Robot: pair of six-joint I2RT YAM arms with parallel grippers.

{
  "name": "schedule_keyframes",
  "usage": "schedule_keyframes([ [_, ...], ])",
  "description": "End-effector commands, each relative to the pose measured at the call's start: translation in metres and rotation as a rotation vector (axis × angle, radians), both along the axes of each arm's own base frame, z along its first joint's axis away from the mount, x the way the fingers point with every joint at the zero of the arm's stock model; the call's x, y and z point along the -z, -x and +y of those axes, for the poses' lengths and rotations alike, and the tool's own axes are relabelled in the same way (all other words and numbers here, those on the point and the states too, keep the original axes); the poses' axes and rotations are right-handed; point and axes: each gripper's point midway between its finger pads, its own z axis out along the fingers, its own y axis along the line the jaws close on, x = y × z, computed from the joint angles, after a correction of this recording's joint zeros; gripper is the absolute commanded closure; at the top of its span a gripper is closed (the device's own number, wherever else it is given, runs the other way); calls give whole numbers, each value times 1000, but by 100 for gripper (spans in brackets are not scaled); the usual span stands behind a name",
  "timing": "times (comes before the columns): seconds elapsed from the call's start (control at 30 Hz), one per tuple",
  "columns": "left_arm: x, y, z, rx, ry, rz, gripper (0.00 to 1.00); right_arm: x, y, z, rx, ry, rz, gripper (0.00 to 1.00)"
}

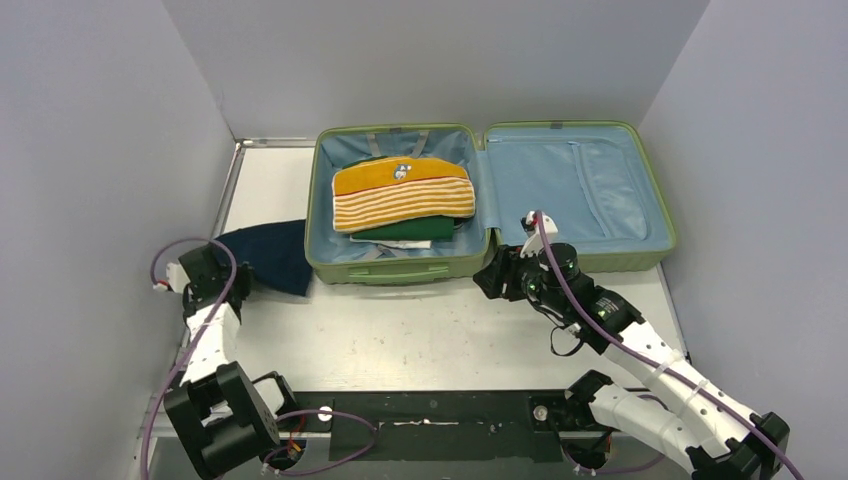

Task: Pack the luggage
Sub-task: Pick up the clothes from the corner of the board.

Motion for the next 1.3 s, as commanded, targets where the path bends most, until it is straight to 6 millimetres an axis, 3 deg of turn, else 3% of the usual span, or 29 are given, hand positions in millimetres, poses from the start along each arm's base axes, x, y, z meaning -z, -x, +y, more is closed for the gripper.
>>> schedule_keyframes([
  [0.0,-53,-10,10,56,-105,13,100,-23,-9,9,2,-56,-58,44],
  [0.27,-103,-24,4,68,-126,-83,100,-22,-5,3,11,-47,-59,45],
  [0.5,-175,-43,-1,102,-181,-172,100,-22,-4,4,8,-53,-59,45],
  [0.7,-250,-57,-6,127,-239,-278,100,-25,-5,11,-18,-73,-56,45],
  [0.9,-284,-68,-9,111,-215,-398,100,-27,-4,13,-29,-79,-59,45],
  [1.03,-313,-80,-35,112,-196,-545,100,-27,-2,18,-51,-95,-53,45],
  [1.27,-373,-102,-111,235,-211,-662,100,-42,-2,19,-64,-108,-87,44],
])
